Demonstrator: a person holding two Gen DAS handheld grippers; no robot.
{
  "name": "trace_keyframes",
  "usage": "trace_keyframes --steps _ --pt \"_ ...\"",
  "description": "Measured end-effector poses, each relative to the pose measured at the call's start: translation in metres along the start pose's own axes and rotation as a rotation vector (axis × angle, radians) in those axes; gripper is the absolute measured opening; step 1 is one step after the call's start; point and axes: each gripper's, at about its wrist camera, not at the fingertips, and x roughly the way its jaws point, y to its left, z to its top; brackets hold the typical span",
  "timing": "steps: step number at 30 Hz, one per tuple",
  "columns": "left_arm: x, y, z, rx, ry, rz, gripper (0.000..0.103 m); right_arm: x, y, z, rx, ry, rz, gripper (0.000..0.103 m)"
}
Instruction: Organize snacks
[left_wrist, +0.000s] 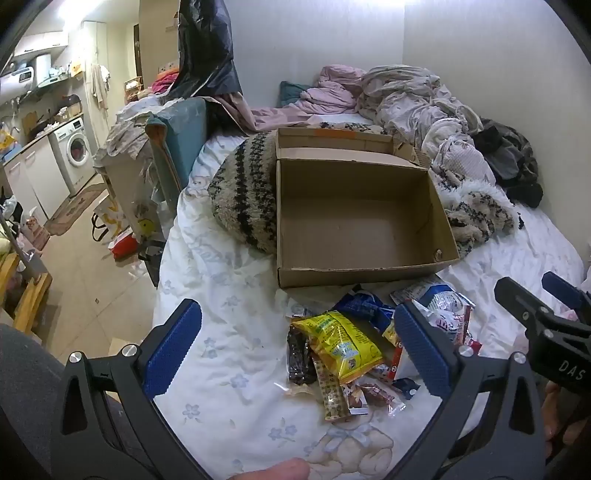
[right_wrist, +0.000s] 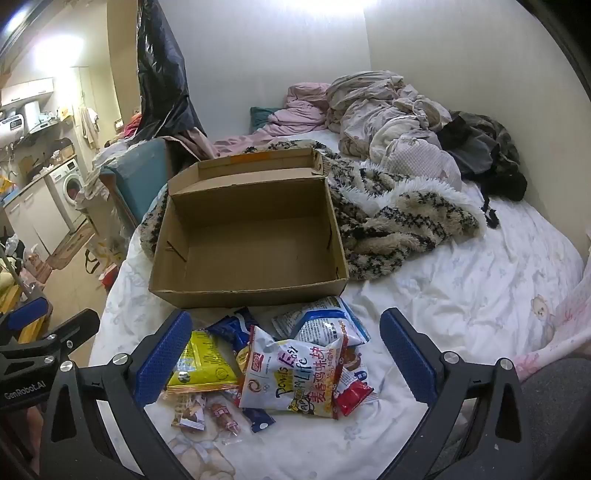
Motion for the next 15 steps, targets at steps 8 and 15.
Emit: trace_keyframes --steps 8,15 --pt "0.0002 0.0005 0.0001 0.0 0.0 0.003 0.103 0.0003 -0.0002 0.0 0.001 0.006 -0.003 0.103" --pt "0.0002 0.0011 0.0008 0.001 0.002 0.005 0.103 -0.0008 -0.001 0.0 -0.002 0.002 -0.003 0.103"
